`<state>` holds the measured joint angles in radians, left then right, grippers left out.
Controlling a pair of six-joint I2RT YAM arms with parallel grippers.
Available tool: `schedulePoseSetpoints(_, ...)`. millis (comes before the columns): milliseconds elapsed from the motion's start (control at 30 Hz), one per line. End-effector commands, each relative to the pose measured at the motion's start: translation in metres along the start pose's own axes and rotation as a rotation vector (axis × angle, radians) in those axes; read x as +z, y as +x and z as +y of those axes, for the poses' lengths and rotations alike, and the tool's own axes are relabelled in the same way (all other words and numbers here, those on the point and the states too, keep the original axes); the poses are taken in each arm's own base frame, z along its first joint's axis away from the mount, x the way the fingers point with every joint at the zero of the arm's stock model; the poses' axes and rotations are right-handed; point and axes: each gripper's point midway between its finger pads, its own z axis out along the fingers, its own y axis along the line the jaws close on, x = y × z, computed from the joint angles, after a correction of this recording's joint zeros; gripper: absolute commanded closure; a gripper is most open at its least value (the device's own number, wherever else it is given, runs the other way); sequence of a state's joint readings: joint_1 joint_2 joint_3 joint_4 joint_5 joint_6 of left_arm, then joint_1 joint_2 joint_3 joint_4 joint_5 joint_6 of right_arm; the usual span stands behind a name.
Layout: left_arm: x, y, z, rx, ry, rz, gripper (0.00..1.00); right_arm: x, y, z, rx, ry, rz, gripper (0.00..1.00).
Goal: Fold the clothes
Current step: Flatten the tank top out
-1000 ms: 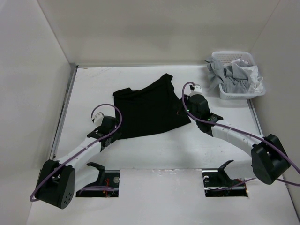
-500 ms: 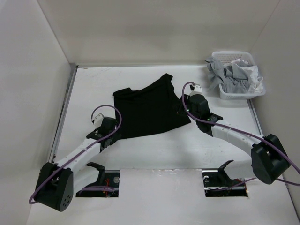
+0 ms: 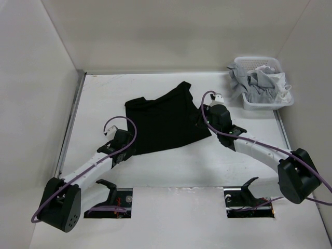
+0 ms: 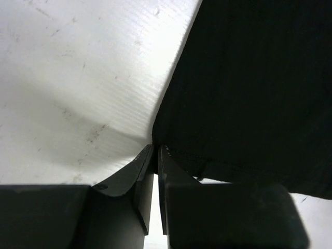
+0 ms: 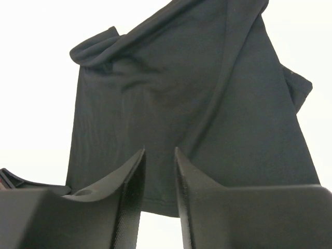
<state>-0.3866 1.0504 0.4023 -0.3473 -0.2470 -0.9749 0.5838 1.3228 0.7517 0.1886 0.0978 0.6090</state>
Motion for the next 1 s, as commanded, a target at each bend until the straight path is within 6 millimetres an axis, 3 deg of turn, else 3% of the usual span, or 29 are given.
schedulePoseSetpoints(0, -0.012, -0.007, -0.004, 0.017, 0.013, 0.001, 0.96, 0.0, -0.01, -0.004, 0.015, 0.011, -0.052, 0.63)
schedulePoseSetpoints(200, -0.044, -0.058, -0.043, 0.004, 0.159, -0.151, 0.97, -0.013, 0.001, -0.059, 0.056, 0.207, -0.03, 0.56)
schedulePoseSetpoints(333, -0.053, -0.083, -0.049, -0.024, 0.195, -0.222, 0.97, -0.025, 0.029, -0.092, 0.071, 0.325, 0.024, 0.55)
schedulePoseSetpoints(467, -0.062, -0.104, -0.051, -0.095, 0.254, -0.287, 0.97, -0.031, 0.051, -0.105, 0.093, 0.374, 0.081, 0.55)
schedulePoseSetpoints(700, -0.053, -0.104, -0.041, -0.15, 0.275, -0.284, 0.97, -0.029, 0.075, -0.116, 0.064, 0.455, 0.174, 0.53)
schedulePoseSetpoints(967, -0.04, -0.093, -0.052, -0.143, 0.338, -0.226, 0.97, -0.012, 0.102, -0.115, 0.031, 0.475, 0.256, 0.59)
